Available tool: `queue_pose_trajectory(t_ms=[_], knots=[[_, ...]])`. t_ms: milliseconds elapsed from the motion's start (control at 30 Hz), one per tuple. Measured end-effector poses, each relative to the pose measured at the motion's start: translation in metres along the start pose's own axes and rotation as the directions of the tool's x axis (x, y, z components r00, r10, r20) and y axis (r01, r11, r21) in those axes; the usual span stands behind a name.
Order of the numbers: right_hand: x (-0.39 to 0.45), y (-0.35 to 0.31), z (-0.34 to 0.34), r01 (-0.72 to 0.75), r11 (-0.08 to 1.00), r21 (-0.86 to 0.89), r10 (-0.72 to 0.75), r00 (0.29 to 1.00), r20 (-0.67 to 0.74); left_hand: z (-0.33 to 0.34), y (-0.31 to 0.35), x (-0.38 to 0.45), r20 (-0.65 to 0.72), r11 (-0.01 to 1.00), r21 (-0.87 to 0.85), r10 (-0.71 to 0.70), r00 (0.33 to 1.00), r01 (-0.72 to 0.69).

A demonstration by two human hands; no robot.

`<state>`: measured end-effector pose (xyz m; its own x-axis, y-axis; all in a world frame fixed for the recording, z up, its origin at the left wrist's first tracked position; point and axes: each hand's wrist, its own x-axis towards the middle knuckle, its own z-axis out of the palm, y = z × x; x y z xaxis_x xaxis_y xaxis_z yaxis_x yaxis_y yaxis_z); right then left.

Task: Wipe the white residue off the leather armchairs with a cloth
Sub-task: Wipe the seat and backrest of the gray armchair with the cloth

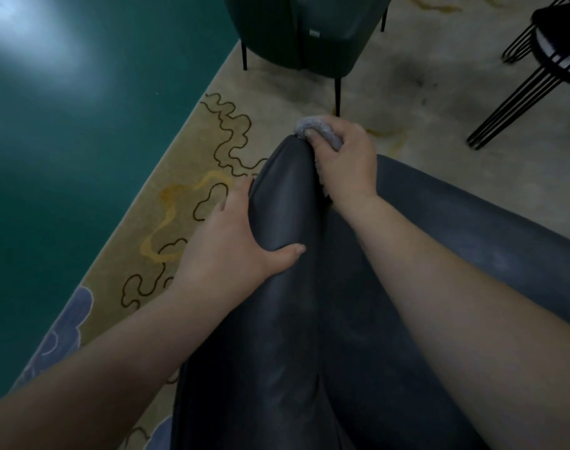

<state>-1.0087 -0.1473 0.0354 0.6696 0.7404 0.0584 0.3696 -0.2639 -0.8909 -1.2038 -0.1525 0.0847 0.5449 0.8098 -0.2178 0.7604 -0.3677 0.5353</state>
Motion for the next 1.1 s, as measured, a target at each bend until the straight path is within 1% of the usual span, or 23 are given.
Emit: queue_pose_trajectory(t_ms=[33,133,167,200,233,300,333,367,400,433,467,500,533,567,600,700,733,767,833,867,967,1033,1100], knots=[[-0.001,0.004,-0.001,-0.039,0.999,-0.012,0.039,0.999,-0.006,0.000,0.000,0.000,0.005,1.000,-0.002,-0.007,1.000,0.007],[-0.008,0.010,-0.014,-0.126,0.983,-0.137,0.122,0.992,-0.037,-0.001,0.000,-0.002,0.014,1.000,0.005,-0.027,1.000,0.027],[-0.011,0.010,-0.017,-0.132,0.982,-0.133,0.126,0.991,-0.053,-0.001,0.000,-0.001,0.016,1.000,0.008,-0.029,0.999,0.029],[-0.016,0.006,-0.019,-0.108,0.990,-0.087,0.103,0.993,-0.060,-0.001,0.001,-0.001,0.017,1.000,0.011,-0.027,1.000,0.026],[-0.022,-0.001,-0.018,-0.042,0.998,-0.038,0.039,0.997,-0.060,-0.001,0.001,-0.001,0.013,1.000,0.013,-0.021,1.000,0.021],[-0.039,-0.016,-0.004,0.142,0.988,-0.057,-0.143,0.990,-0.018,-0.001,0.001,0.000,-0.001,1.000,0.014,-0.013,1.000,0.013],[-0.047,-0.018,0.004,0.191,0.979,-0.074,-0.192,0.981,-0.003,0.000,0.001,0.000,-0.002,1.000,0.009,-0.012,1.000,0.013],[-0.049,-0.017,0.009,0.178,0.981,-0.080,-0.180,0.983,-0.024,0.000,0.002,0.000,0.001,1.000,0.000,-0.015,1.000,0.015],[-0.044,-0.014,0.009,0.111,0.991,-0.080,-0.117,0.991,-0.069,0.000,0.001,-0.001,0.004,1.000,-0.009,-0.020,1.000,0.020],[-0.035,-0.007,0.006,0.008,0.999,-0.054,-0.014,0.993,-0.114,-0.001,0.001,0.000,0.006,1.000,-0.014,-0.025,1.000,0.025],[-0.025,-0.001,0.001,-0.101,0.995,0.009,0.101,0.986,-0.132,-0.001,0.000,-0.001,0.007,0.999,-0.012,-0.029,1.000,0.030],[-0.019,0.005,-0.005,-0.178,0.981,0.081,0.187,0.974,-0.126,-0.001,0.000,-0.001,0.009,0.999,-0.006,-0.033,0.999,0.033],[-0.018,0.008,-0.008,-0.214,0.968,0.128,0.229,0.967,-0.114,-0.001,0.001,-0.002,0.012,0.999,-0.003,-0.032,0.999,0.032],[-0.023,0.008,-0.007,-0.216,0.965,0.146,0.233,0.966,-0.110,-0.001,0.001,-0.002,0.012,1.000,-0.004,-0.026,1.000,0.026],[-0.035,0.004,-0.004,-0.182,0.970,0.159,0.201,0.973,-0.114,-0.002,0.002,-0.002,0.008,1.000,-0.007,-0.018,1.000,0.018],[-0.076,-0.013,0.012,0.056,0.987,0.150,-0.036,0.990,-0.133,-0.001,0.000,-0.002,-0.013,1.000,-0.007,-0.009,1.000,0.009],[-0.078,-0.013,0.014,0.077,0.987,0.139,-0.057,0.988,-0.145,-0.001,-0.001,-0.002,-0.017,1.000,-0.004,-0.009,1.000,0.009],[-0.073,-0.012,0.014,0.039,0.987,0.156,-0.014,0.988,-0.156,-0.001,-0.001,-0.002,-0.018,1.000,0.000,-0.008,1.000,0.008],[-0.059,-0.008,0.011,-0.092,0.969,0.229,0.134,0.976,-0.173,-0.001,-0.001,-0.001,-0.011,1.000,0.003,-0.001,1.000,0.001],[-0.056,-0.007,0.011,-0.133,0.960,0.247,0.181,0.966,-0.185,-0.001,-0.001,-0.001,-0.008,1.000,0.007,0.000,1.000,0.000],[-0.058,-0.008,0.015,-0.180,0.953,0.246,0.238,0.942,-0.235,-0.001,0.000,0.000,-0.012,1.000,0.013,0.003,1.000,-0.003],[-0.065,-0.006,0.013,-0.255,0.933,0.254,0.313,0.923,-0.222,-0.001,0.001,0.000,-0.006,1.000,0.011,0.005,1.000,-0.005],[-0.079,-0.001,0.008,-0.346,0.906,0.245,0.392,0.903,-0.174,-0.001,0.001,0.000,-0.009,1.000,0.015,0.011,1.000,-0.010]])
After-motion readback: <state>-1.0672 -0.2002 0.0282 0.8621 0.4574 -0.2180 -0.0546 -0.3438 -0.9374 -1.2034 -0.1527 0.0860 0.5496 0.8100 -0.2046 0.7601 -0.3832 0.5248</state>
